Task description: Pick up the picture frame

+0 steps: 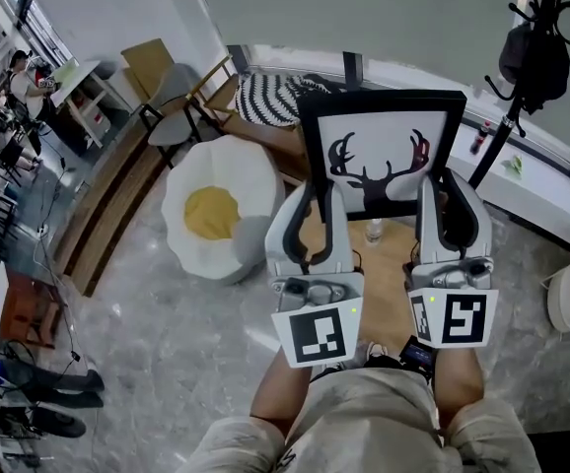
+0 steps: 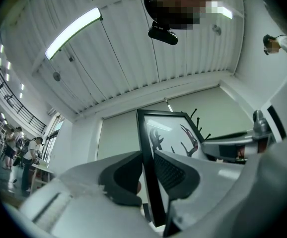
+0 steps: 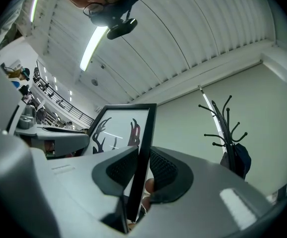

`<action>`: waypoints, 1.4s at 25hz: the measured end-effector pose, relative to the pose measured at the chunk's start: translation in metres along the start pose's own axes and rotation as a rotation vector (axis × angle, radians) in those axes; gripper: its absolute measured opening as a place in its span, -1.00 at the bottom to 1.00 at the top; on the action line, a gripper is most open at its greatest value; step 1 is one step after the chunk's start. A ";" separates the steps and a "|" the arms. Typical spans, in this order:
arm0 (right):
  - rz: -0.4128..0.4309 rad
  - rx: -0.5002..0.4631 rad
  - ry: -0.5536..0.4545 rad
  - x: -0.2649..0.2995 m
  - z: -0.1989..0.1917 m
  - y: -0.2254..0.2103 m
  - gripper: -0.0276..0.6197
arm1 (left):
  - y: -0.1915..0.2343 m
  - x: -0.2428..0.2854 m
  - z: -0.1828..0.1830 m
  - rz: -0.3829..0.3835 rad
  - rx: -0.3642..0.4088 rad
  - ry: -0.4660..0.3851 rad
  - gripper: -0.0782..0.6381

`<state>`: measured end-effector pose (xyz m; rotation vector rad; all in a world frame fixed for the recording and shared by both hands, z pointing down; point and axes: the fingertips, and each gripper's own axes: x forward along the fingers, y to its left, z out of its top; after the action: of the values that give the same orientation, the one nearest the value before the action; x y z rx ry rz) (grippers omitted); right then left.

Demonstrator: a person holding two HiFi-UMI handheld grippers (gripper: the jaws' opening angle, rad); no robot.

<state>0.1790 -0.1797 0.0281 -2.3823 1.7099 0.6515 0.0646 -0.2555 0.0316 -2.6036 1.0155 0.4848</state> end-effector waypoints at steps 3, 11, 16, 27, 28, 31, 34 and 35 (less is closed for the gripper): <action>-0.008 0.002 0.000 -0.001 0.001 0.001 -0.68 | 0.001 -0.001 -0.001 -0.008 -0.002 0.006 -0.55; -0.063 -0.017 0.016 -0.004 0.008 0.001 -0.69 | 0.000 0.003 0.006 -0.045 -0.031 -0.011 -0.55; -0.081 -0.036 0.029 -0.009 0.006 -0.012 -0.69 | -0.013 0.007 0.001 -0.062 -0.054 0.002 -0.55; -0.117 -0.047 0.041 -0.008 0.008 0.004 -0.69 | 0.003 0.004 0.000 -0.097 -0.076 -0.004 -0.55; -0.119 -0.047 0.043 -0.008 0.007 0.005 -0.69 | 0.003 0.004 -0.001 -0.101 -0.074 -0.002 -0.55; -0.122 -0.055 0.045 -0.008 0.000 0.003 -0.69 | 0.001 0.006 -0.008 -0.106 -0.078 -0.006 -0.55; -0.127 -0.055 0.043 -0.008 0.006 -0.002 -0.69 | -0.003 0.010 -0.003 -0.107 -0.080 -0.008 -0.55; -0.129 -0.054 0.043 -0.008 0.008 -0.005 -0.69 | -0.005 0.011 0.000 -0.109 -0.080 -0.008 -0.55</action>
<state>0.1797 -0.1680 0.0231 -2.5354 1.5572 0.6390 0.0756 -0.2580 0.0275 -2.7079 0.8630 0.5185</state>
